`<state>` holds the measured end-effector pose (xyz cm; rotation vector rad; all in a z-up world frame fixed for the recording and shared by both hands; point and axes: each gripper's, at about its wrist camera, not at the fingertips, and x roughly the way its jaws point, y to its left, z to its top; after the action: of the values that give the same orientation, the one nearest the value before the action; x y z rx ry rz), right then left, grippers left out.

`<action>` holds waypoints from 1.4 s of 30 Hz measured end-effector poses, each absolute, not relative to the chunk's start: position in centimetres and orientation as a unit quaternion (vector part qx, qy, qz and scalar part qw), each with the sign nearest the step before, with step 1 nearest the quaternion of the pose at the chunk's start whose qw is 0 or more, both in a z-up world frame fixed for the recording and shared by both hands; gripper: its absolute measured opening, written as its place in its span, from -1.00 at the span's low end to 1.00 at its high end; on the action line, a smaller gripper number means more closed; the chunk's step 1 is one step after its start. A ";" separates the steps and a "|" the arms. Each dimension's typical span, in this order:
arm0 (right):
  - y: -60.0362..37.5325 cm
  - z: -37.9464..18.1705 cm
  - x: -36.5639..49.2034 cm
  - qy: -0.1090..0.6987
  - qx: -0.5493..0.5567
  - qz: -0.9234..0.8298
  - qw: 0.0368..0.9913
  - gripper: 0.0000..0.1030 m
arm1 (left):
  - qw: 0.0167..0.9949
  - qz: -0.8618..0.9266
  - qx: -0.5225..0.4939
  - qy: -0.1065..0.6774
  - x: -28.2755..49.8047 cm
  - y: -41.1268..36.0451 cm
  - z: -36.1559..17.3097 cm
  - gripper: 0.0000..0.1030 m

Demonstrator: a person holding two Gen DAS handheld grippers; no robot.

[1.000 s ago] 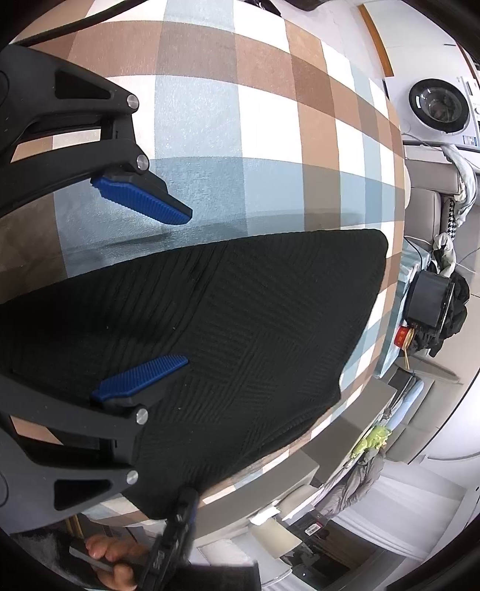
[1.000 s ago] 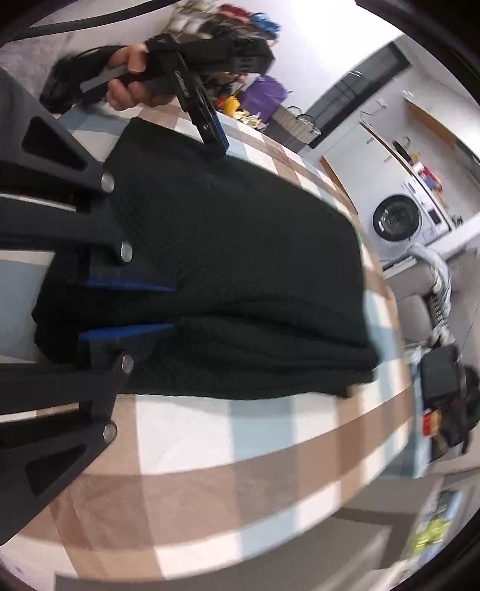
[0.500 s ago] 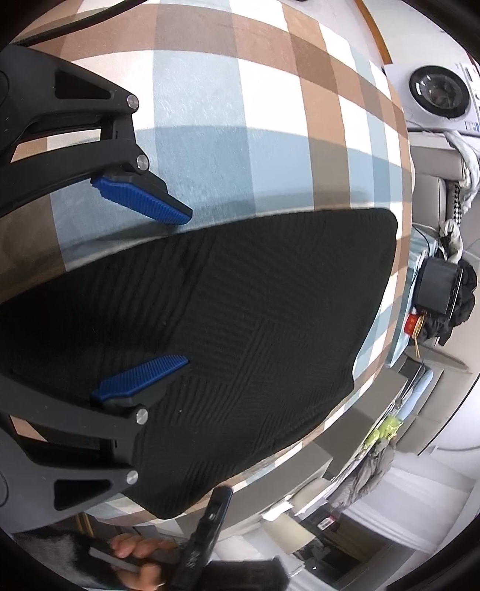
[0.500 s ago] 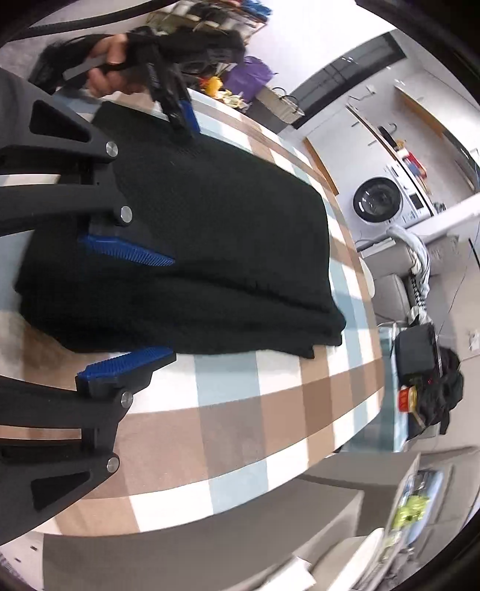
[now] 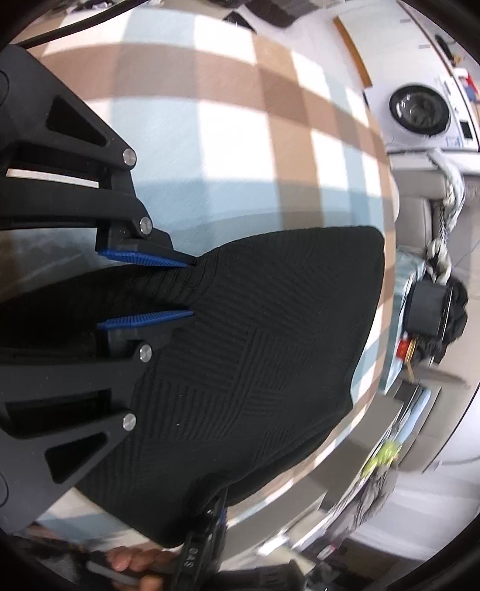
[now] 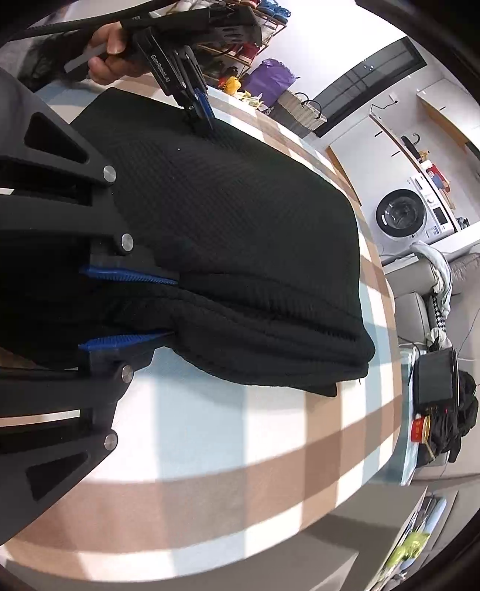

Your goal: Fold small clothes

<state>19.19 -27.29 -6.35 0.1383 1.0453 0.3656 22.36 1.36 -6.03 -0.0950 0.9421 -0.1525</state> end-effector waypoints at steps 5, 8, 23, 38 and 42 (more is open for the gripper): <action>-24.7 -6.4 22.2 0.478 0.086 0.148 0.862 -0.53 | 0.898 -0.037 -0.050 0.436 26.1 3.6 -6.2 -0.62; -24.3 -6.3 22.4 0.474 0.082 0.145 0.865 -0.49 | 0.898 -0.034 -0.056 0.435 27.0 4.4 -6.3 -0.61; -27.3 -0.1 15.8 0.353 0.038 0.187 0.916 1.00 | 0.941 -0.038 -0.046 0.333 18.9 4.0 -1.0 0.88; -24.8 -0.4 9.7 0.282 0.009 0.225 0.933 1.00 | 0.963 -0.017 -0.045 0.264 12.8 3.5 -0.9 0.98; -24.8 -0.6 9.0 0.269 0.015 0.233 0.934 1.00 | 0.966 -0.016 -0.032 0.256 12.4 3.2 -1.0 0.98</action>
<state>9.04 -24.78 -0.63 0.0309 0.5510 0.4759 12.38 3.18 -1.00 -0.0654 0.5185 -0.0319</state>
